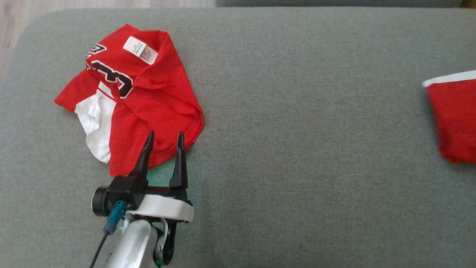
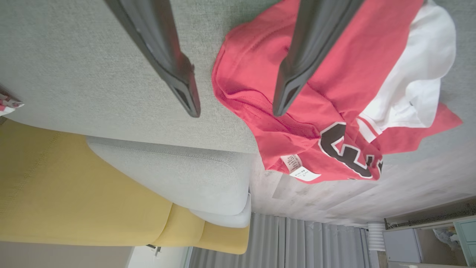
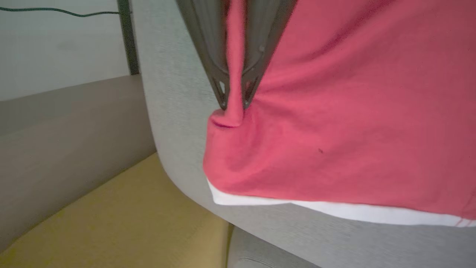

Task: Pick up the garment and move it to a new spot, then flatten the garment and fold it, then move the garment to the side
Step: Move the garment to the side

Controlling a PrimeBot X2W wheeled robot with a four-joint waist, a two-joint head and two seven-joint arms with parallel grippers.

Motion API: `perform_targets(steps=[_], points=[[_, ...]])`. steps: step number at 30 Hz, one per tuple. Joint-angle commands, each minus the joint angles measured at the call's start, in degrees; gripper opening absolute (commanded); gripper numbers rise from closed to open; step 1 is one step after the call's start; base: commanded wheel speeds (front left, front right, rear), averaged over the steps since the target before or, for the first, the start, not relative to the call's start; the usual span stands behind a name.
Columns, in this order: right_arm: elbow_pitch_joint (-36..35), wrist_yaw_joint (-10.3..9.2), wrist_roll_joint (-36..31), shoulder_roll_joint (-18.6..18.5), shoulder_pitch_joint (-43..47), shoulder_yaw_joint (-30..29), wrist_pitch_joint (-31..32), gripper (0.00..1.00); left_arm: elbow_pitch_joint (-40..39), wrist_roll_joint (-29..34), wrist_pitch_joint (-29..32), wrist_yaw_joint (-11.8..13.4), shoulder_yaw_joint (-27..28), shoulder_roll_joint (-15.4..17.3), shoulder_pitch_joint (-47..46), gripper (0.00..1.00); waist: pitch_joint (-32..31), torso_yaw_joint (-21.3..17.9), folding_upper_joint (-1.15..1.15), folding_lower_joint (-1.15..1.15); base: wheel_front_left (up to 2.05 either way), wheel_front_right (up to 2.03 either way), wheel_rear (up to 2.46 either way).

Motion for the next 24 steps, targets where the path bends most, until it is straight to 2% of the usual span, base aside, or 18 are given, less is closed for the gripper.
perform_targets(steps=[1,3,6,14,15,17,24], points=[[-0.76,-0.05,-0.67,-3.55,-1.47,-0.17,-0.73,0.00,-2.01,0.60,-0.55,0.07,2.22,0.32,-2.28,1.00,1.32,0.25,0.00,0.00,0.00,0.00,0.00],[0.03,-0.05,-2.34,-5.45,-2.57,-1.73,-1.04,0.00,-2.31,0.79,-0.55,-0.08,2.45,0.32,-2.81,1.00,2.55,0.32,0.00,0.00,0.00,0.00,0.00],[0.86,-0.05,-4.64,-6.15,-3.98,-4.44,-1.50,0.00,-2.53,0.89,-0.55,-0.26,2.68,0.32,-3.56,1.00,4.13,0.31,0.00,0.00,0.00,0.00,0.00],[2.71,-0.05,-7.70,-3.70,-4.71,-9.13,-1.84,0.00,-2.32,0.64,-0.55,-0.09,1.66,0.32,-4.70,1.00,5.44,-0.07,0.00,0.00,0.00,0.00,0.00],[2.86,-0.05,-8.13,-3.23,-4.71,-9.67,-1.68,0.07,-2.18,0.68,-0.55,-0.09,1.69,0.32,-4.72,1.00,5.20,-0.21,0.00,0.00,0.00,0.00,0.00],[3.06,-0.05,-8.82,-2.13,-4.59,-10.43,-1.12,1.00,-1.90,0.79,-0.55,-0.16,1.83,0.32,-4.66,1.00,4.53,-0.47,0.00,0.00,0.00,0.00,0.00],[1.23,-0.05,-11.00,1.36,-3.95,-12.41,-1.18,1.00,-1.31,0.62,-0.55,-0.35,2.20,0.32,-3.46,1.00,0.08,-1.47,0.00,0.00,0.00,0.00,0.00]])
